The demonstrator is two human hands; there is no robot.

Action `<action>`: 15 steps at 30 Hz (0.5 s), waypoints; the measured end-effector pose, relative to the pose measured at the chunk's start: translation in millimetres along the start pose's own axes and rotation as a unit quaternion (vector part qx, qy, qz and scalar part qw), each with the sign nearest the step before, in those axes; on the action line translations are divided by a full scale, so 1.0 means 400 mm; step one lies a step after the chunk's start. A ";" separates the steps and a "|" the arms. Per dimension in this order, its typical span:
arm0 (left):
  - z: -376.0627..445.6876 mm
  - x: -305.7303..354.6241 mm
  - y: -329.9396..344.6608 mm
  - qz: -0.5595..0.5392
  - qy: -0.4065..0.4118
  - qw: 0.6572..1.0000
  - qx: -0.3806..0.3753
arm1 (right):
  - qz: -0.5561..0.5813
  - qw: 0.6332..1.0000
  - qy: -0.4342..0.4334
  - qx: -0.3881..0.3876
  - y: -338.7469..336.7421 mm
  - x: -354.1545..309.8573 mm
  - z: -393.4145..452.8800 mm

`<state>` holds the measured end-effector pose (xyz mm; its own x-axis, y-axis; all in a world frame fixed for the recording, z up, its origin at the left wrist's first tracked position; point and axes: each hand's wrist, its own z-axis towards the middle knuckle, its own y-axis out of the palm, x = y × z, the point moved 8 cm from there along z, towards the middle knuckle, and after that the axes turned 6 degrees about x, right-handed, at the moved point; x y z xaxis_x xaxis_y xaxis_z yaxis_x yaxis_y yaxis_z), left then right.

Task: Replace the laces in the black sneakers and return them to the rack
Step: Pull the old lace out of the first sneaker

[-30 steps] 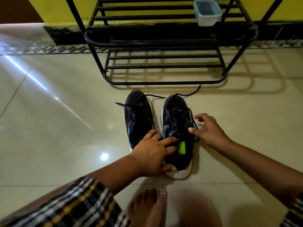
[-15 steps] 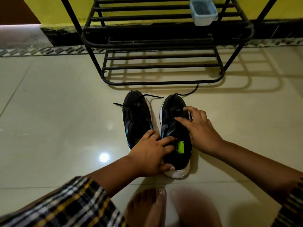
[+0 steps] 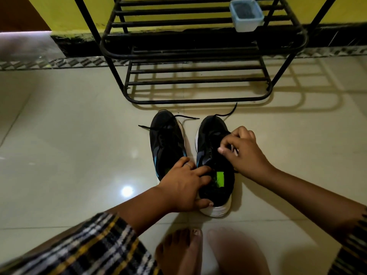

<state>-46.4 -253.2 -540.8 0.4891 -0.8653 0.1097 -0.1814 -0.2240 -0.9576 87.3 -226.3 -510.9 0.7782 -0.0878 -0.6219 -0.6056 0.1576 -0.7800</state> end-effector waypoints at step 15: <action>0.005 0.001 0.005 -0.002 0.010 1.000 -0.007 | -0.162 0.983 -0.063 0.053 -0.063 -0.054 0.034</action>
<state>-45.0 -253.1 -543.2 0.4734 -0.8729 0.1178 -0.1919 -0.2327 -0.9534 88.0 -215.0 -477.1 0.9456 -0.0292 -0.3241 -0.3078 0.2433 -0.9198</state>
